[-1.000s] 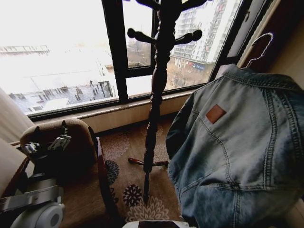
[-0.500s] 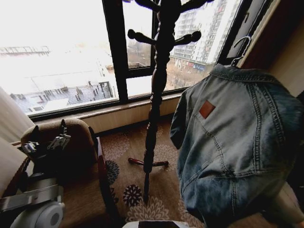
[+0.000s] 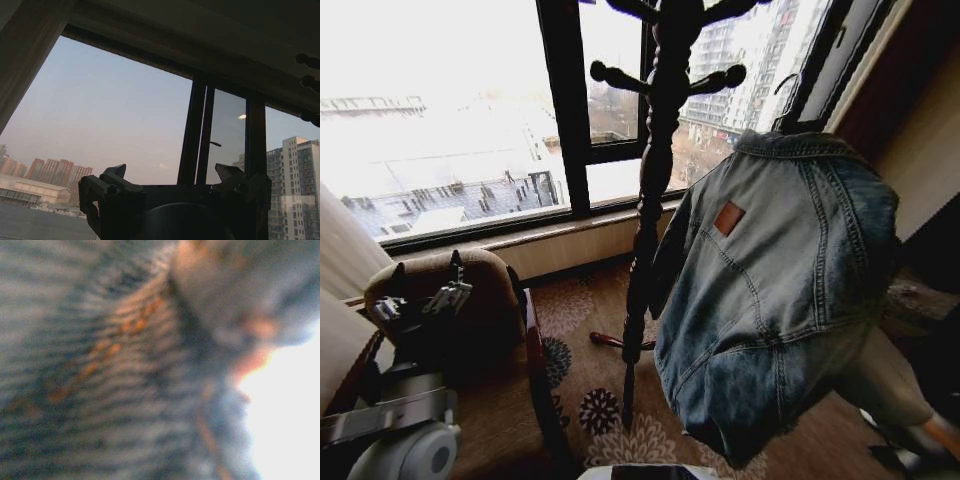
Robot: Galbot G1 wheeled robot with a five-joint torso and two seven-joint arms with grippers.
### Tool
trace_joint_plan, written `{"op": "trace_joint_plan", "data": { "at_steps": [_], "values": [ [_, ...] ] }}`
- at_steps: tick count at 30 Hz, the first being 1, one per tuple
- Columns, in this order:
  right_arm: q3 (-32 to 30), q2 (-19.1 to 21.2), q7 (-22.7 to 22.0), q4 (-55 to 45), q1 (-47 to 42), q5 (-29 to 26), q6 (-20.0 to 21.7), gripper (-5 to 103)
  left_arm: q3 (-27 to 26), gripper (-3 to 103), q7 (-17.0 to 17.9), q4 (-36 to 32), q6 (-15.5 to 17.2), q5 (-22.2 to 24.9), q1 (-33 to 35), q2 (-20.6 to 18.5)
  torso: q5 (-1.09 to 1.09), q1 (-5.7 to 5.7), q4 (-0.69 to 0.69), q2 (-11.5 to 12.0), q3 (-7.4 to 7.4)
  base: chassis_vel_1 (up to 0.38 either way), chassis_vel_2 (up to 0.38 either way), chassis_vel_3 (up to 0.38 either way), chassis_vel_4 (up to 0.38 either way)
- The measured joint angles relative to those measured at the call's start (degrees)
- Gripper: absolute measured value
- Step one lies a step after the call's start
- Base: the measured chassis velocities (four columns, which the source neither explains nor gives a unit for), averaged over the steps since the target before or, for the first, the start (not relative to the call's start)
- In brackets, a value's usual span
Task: Pick up the clothes from the bed and hang them on the clothes hanger.
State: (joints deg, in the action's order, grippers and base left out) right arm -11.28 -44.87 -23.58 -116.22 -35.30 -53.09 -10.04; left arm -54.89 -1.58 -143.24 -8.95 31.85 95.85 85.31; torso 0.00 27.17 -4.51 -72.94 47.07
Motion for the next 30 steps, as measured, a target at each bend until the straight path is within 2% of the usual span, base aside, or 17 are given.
{"op": "trace_joint_plan", "data": {
  "at_steps": [9,30],
  "values": [
    [-0.2,-0.4,1.3,-1.5,-1.3,1.7,-2.1,22,0.0,100,0.0,0.2,-0.1,0.0,-0.1,0.0,-0.01,0.00,-0.01,0.0,-0.01,0.000,0.000,0.000,0.000],
    [-1.0,-0.3,1.6,-2.5,-2.4,1.5,-2.4,21,0.1,100,-0.1,0.0,-0.1,-0.3,0.2,0.2,0.00,0.02,0.00,0.0,0.00,0.024,-0.020,-0.026,0.026]
  ]
}}
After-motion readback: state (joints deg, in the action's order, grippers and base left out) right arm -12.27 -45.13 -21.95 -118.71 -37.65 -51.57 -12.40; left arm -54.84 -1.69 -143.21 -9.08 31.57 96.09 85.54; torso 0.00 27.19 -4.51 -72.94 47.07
